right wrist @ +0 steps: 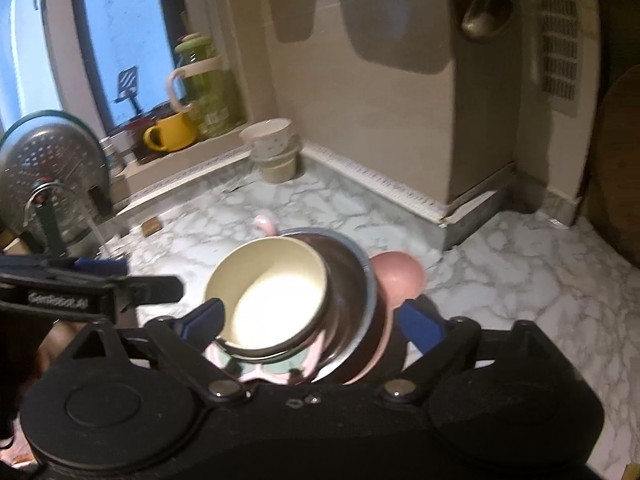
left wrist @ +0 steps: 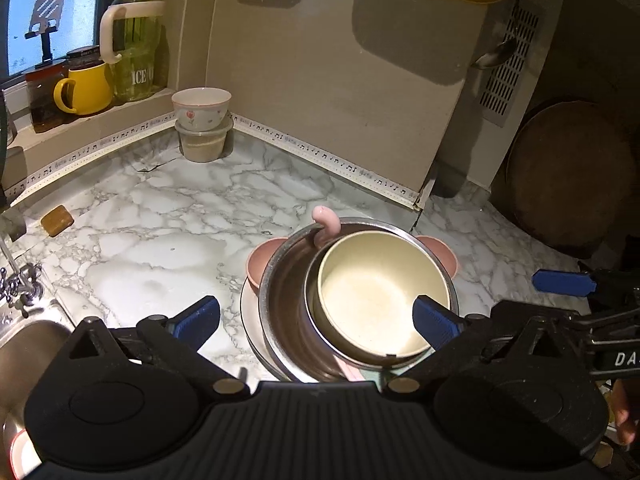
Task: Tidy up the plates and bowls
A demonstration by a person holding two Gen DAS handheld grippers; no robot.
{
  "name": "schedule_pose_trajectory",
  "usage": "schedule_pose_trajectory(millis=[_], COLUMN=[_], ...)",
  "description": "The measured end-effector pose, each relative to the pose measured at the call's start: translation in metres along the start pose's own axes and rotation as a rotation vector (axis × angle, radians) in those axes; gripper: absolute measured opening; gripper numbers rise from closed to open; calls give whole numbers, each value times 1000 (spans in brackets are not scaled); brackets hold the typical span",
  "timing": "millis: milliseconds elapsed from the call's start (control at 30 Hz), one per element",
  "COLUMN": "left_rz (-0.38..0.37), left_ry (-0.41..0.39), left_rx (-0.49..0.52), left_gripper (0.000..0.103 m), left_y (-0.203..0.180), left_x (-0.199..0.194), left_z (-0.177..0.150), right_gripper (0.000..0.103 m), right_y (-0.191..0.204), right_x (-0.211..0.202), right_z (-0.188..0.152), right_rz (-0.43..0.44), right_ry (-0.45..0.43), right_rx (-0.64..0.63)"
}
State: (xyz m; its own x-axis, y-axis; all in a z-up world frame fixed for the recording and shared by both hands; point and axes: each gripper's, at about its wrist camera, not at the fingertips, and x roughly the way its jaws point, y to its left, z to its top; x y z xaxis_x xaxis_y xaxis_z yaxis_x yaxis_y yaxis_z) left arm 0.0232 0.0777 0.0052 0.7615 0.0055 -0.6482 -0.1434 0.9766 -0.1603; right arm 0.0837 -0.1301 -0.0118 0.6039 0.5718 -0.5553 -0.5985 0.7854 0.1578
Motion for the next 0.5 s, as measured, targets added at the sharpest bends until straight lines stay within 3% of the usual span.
schedule_pose_trajectory(millis=[100, 500], left_rz=[11, 11], left_ry=[-1, 20], left_rx=[9, 57], left_gripper=[103, 103], left_y=[-4, -20], left_x=[-5, -27], left_z=[-6, -27], right_gripper=[103, 103], right_y=[1, 16], right_x=[-6, -36], right_z=[-9, -38], right_rz=[-38, -42], right_ry=[-39, -43], right_rx=[11, 105])
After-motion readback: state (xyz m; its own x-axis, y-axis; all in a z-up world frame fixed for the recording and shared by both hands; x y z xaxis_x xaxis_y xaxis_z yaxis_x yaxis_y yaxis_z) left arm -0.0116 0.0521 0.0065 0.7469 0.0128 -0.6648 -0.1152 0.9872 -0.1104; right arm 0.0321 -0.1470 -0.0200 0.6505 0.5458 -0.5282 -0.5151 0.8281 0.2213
